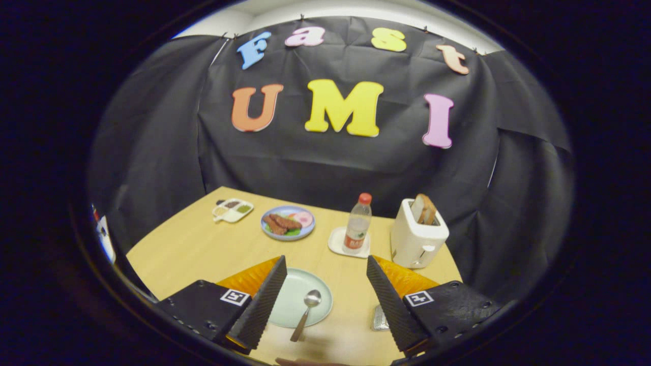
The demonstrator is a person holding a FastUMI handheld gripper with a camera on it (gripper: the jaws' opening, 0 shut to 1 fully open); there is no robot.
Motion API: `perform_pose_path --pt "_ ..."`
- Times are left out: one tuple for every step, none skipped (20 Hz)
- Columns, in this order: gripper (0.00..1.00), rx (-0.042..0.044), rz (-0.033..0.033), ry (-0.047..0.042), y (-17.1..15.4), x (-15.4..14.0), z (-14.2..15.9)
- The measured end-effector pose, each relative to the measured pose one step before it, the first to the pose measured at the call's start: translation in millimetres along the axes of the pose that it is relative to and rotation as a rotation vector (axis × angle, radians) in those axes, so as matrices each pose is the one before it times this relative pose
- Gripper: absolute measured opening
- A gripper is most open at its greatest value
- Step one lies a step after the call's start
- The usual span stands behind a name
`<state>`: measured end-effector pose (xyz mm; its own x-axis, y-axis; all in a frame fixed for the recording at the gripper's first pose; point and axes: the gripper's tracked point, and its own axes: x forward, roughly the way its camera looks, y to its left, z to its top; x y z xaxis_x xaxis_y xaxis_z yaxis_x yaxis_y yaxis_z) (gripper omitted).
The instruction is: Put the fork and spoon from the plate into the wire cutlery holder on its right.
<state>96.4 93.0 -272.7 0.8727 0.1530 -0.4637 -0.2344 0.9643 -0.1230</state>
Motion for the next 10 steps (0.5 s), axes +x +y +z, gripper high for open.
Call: perform_pose_path --pt "0.95 -0.00393 0.00534 0.05454 5.36 14.28 -20.28" --pt "0.95 -0.00425 -0.00176 0.06046 5.85 14.36 -20.62" --pt "0.94 0.0003 0.02009 0.04852 10.35 12.15 -19.1" --pt "0.93 -0.00577 0.00431 0.04206 7.84 10.17 -13.37" --pt "0.93 -0.00459 0.00108 0.03362 6.19 5.93 -12.67" --pt "0.91 0.00142 0.00325 0.03107 5.33 7.27 -9.8" --pt "0.89 0.00772 0.0069 0.03386 5.04 8.67 -10.85" --pt "0.89 0.01368 -0.00037 0.03045 2.34 8.32 -6.17" --pt "0.89 0.01974 -0.00087 0.02224 3.13 6.57 -5.14" --pt "0.84 0.02341 0.00226 0.02054 2.18 5.75 -3.76"
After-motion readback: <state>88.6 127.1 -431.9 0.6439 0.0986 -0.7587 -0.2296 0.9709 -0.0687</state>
